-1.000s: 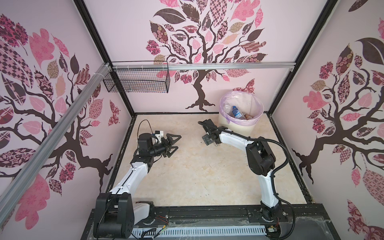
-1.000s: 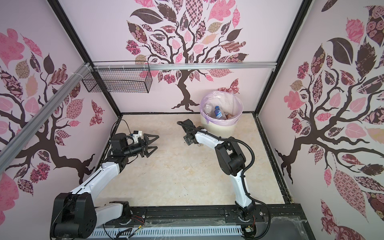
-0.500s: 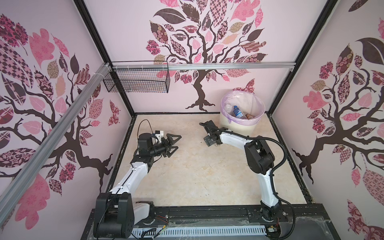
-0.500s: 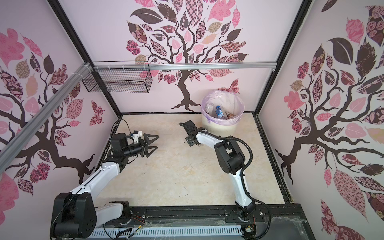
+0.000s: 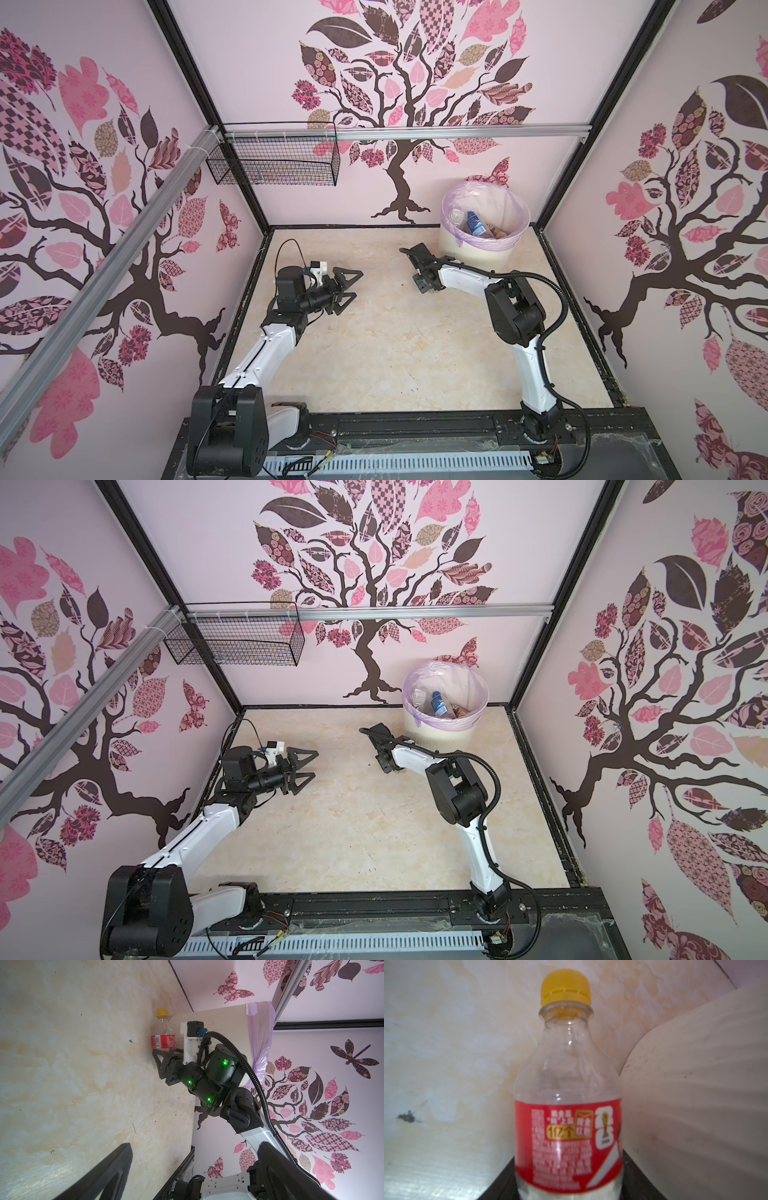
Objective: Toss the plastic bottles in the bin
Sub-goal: 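Close the right gripper around the yellow-cap bottle, then lift the yellow-cap bottle high with the right gripper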
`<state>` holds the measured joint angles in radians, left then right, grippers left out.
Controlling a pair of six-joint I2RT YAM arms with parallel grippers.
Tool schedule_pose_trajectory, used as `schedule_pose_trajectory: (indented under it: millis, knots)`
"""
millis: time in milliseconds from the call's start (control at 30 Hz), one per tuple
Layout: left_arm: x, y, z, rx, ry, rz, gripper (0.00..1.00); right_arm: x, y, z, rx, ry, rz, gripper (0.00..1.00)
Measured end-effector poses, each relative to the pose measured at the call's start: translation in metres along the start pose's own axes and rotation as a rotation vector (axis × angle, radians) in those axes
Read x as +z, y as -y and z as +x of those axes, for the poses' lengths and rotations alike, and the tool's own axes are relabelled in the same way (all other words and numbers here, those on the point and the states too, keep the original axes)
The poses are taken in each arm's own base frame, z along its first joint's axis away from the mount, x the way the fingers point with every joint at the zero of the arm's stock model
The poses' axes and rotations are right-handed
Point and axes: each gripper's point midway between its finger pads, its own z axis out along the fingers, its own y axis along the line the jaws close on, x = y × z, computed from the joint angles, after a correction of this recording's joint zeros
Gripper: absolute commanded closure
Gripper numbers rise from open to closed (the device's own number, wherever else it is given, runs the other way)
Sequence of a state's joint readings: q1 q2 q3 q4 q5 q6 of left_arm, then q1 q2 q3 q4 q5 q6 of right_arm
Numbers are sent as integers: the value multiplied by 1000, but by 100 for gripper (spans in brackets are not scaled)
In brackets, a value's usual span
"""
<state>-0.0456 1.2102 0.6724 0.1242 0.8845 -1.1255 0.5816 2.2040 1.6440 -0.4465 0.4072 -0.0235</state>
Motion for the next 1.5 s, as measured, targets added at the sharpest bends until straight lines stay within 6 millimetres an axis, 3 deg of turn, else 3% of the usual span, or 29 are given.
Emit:
schedule_pose_trajectory:
  millis: [200, 433, 533, 633, 767, 900, 1000, 1067, 1233, 1333, 1400, 1500]
  knots:
    - [-2, 6, 2, 13, 2, 11, 2, -6, -13, 2, -12, -4, -27, 50]
    - [-1, 13, 9, 22, -14, 23, 2, -34, -51, 3, -58, -3, -115, 51]
    - [1, 19, 11, 25, -23, 22, 2, -60, -57, -15, -50, 33, -155, 51]
    - [6, 39, 9, 59, -28, 37, 2, -95, -45, -46, -14, 113, -175, 51]
    - [19, 77, 7, 143, -35, 60, 2, -165, -12, -94, 45, 274, -183, 51]
    - [34, 114, 4, 212, -43, 92, 2, -241, 35, -139, 113, 438, -173, 51]
    - [46, 147, -1, 262, -40, 124, 2, -298, 87, -167, 186, 568, -139, 52]
    - [55, 173, -2, 308, -37, 148, 2, -338, 134, -176, 256, 659, -85, 51]
    - [75, 227, 14, 406, -69, 220, 2, -422, 242, -154, 415, 819, 124, 50]
    - [83, 242, 27, 437, -93, 246, 1, -466, 280, -136, 479, 902, 223, 49]
    - [87, 243, 30, 438, -100, 245, 2, -480, 297, -128, 508, 928, 261, 49]
    - [91, 238, 30, 428, -102, 230, 2, -459, 313, -124, 533, 892, 304, 47]
